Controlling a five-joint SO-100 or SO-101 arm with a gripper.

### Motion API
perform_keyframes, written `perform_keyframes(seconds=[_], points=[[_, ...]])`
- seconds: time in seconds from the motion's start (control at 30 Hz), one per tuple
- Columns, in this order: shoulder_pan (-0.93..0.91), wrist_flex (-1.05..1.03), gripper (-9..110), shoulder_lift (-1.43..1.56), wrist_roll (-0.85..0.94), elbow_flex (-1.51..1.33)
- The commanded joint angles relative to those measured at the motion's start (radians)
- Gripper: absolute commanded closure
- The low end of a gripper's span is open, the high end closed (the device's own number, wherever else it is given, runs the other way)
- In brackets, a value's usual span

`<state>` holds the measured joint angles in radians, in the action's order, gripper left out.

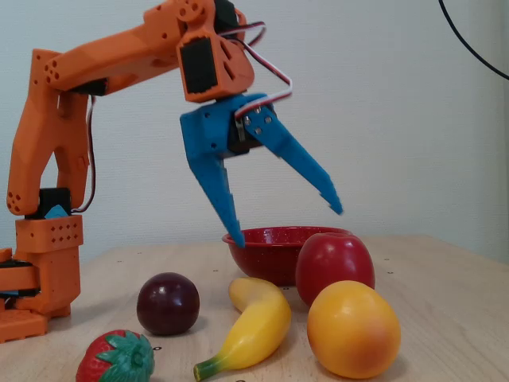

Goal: Put the peach in the red bowl.

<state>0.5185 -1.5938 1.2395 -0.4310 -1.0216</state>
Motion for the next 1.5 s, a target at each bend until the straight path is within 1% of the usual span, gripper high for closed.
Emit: perform_keyframes(seconds=[0.0, 0.27, 0.43, 0.77, 1.1, 1.47], points=[[0.025, 0.014, 57, 0.009, -0.040, 0.104], [0.038, -0.008, 50, -0.232, -0.118, 0.337], [0.043, 0.038, 47, -0.296, -0.173, 0.347], [0.035, 0.095, 42, -0.385, -0.224, 0.347], [-0.005, 0.215, 42, -0.440, -0.229, 0.339], [-0.023, 0.250, 42, -0.482, -0.229, 0.344]])
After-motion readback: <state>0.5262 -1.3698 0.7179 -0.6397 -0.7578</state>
